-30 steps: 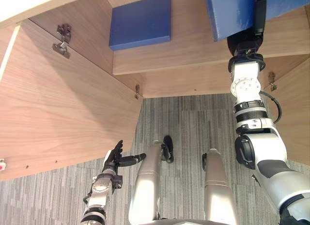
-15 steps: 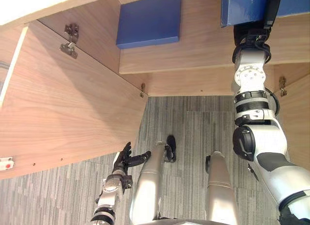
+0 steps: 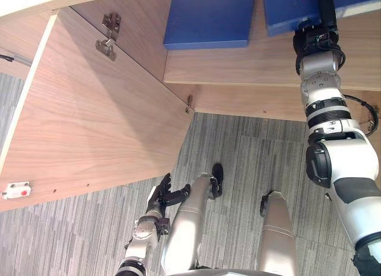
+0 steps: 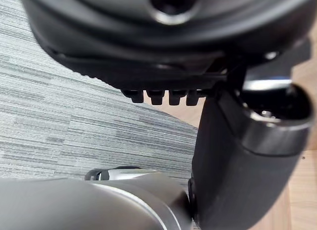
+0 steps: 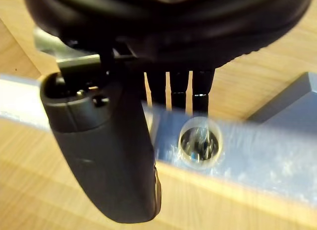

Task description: Walk over to the cabinet, pick up the folder, carry it to the office cabinet, place the folder inside the office cabinet, then close the office cabinet door

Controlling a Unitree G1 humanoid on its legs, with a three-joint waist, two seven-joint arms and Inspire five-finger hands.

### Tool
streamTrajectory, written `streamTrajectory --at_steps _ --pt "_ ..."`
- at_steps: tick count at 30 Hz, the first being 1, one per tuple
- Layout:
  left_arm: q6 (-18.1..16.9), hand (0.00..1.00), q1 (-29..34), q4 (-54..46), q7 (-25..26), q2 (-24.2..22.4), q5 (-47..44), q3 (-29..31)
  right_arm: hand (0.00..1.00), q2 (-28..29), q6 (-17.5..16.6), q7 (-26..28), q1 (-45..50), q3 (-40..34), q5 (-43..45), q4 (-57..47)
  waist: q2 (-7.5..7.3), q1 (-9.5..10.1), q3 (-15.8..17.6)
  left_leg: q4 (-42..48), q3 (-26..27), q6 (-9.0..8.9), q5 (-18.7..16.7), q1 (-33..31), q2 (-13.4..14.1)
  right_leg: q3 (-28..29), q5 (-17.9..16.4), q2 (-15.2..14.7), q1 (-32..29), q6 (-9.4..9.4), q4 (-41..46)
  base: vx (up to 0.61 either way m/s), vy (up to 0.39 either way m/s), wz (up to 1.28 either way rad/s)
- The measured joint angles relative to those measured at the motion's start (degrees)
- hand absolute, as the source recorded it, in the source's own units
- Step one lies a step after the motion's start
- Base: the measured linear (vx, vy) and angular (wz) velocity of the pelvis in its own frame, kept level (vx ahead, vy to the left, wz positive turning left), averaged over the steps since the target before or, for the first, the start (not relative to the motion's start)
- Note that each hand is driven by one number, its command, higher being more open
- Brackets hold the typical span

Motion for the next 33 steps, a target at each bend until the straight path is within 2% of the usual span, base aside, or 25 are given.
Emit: streamTrajectory --at_steps 11,14,16,18,20,21,23,27,33 --pt "0.0 1.0 0.8 -0.7 0.5 0.0 0.0 -0.2 1.0 -1.1 0.2 -0.6 -1.9 2.1 0.0 1.5 0.62 -0.24 -0.1 -0.1 0.3 0.04 0.0 0.0 0.0 0.1 -0.2 -0.1 -0.3 -0.07 0.2 0.0 0.0 0.0" --pt "0.0 1.0 0.8 -0.6 0.6 0.0 0.1 -0.1 1.0 -1.2 0.5 -0.6 -1.9 2.2 -3.1 2.3 0.69 -0.41 -0.1 -0.1 0.4 0.04 0.0 0.0 0.1 0.3 -0.2 -0.1 -0.3 -0.06 0.2 0.0 0.0 0.0" --pt "0.0 1.0 0.8 -0.6 0.6 0.0 0.7 0.0 1.0 -1.9 2.7 0.0 -1.9 3.4 -8.5 3.5 0.69 -0.62 -0.1 -0.2 0.6 0.05 0.0 0.1 0.1 0.5 -0.2 0.0 -0.3 -0.03 0.1 0.0 0.005 -0.02" --pt "-0.1 1.0 0.9 -0.5 0.6 0.0 1.2 0.1 1.0 -3.6 5.2 1.6 -1.6 7.8 -13.9 5.0 0.69 -0.83 -0.1 -0.4 0.8 0.07 0.0 0.3 0.2 0.8 -0.1 0.0 -0.3 0.08 -0.1 0.0 0.01 -0.06" --pt "-0.2 1.0 0.9 -0.2 0.6 0.0 1.2 0.4 1.0 -5.5 8.2 3.9 -0.2 12.5 -23.2 6.0 0.68 -1.09 -0.1 -0.5 1.0 0.09 -0.1 0.5 0.3 0.8 0.0 0.1 0.0 0.27 -0.5 0.01 0.01 -0.05" --pt "-0.7 1.0 0.9 0.4 0.6 0.1 1.2 0.4 1.0 -6.4 10.3 4.8 1.0 15.2 -30.9 6.5 0.68 -1.31 -0.1 -0.7 1.1 0.14 -0.1 0.7 0.4 0.9 0.1 0.1 0.1 0.38 -0.9 0.02 0.014 -0.06" --pt "-1.0 1.0 0.9 0.6 0.5 0.4 2.0 0.4 1.0 -8.3 11.1 7.7 2.1 18.0 -42.0 6.6 0.67 -1.53 -0.1 -1.1 1.6 0.16 -0.1 1.0 0.5 1.3 0.4 0.1 0.2 0.6 -1.3 0.03 0.017 -0.1" --pt "-1.3 1.0 0.9 1.7 -0.8 1.2 3.5 0.4 1.0 -10.6 11.4 13.5 5.1 21.6 -52.0 6.2 0.42 -1.67 -0.6 -2.3 1.9 0.19 -0.1 2.9 0.8 1.3 0.9 0.3 2.2 0.71 -3.4 0.03 0.015 -0.06" --pt "-1.3 1.0 1.1 2.9 -3.2 3.8 5.3 0.4 1.0 -12.1 10.0 21.6 9.5 25.2 -53.2 4.1 -1.39 -1.86 -2.0 -3.8 2.7 0.35 -0.2 4.4 1.0 1.7 1.4 0.3 3.5 0.9 -5.3 0.03 0.015 -0.06"
